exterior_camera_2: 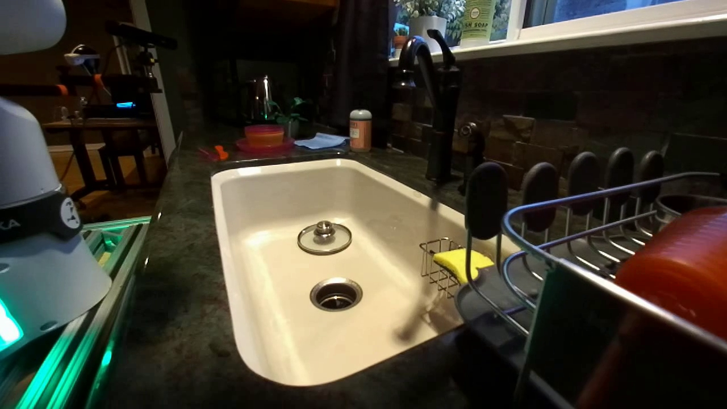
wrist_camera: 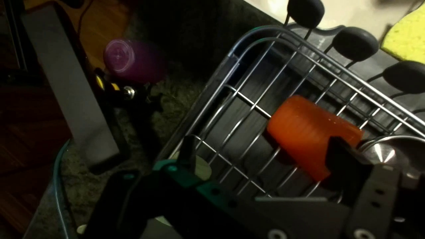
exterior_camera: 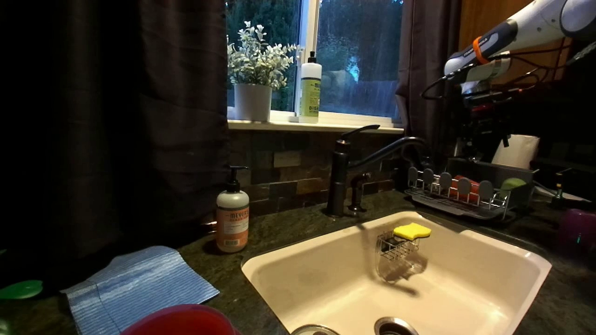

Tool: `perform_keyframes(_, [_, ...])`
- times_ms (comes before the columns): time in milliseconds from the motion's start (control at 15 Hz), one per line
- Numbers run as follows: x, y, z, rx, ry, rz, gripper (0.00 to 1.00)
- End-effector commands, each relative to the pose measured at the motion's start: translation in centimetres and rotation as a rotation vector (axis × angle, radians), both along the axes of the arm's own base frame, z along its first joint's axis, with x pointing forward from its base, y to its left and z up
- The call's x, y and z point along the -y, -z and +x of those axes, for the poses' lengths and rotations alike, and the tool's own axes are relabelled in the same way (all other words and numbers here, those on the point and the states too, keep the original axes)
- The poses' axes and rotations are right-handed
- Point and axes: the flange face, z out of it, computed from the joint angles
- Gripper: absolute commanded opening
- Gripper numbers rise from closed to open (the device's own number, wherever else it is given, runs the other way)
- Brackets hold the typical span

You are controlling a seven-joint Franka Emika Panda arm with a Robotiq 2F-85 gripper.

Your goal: Put the cup inside the sink then pour water inside

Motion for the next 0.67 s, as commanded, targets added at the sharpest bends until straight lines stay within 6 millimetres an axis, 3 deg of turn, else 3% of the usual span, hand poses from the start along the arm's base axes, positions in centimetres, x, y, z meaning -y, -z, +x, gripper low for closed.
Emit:
perform_keyframes(0, [-0.4, 1.6, 3.3, -0.008, 0.026, -0.093, 1.0])
perform_keyframes(267, [-0.7, 4.3, 5.7, 0.002, 0.004, -0.132, 1.0])
perform_keyframes(600, [-0.3, 7.3, 6.1, -0.015, -0.05, -0.11, 1.0])
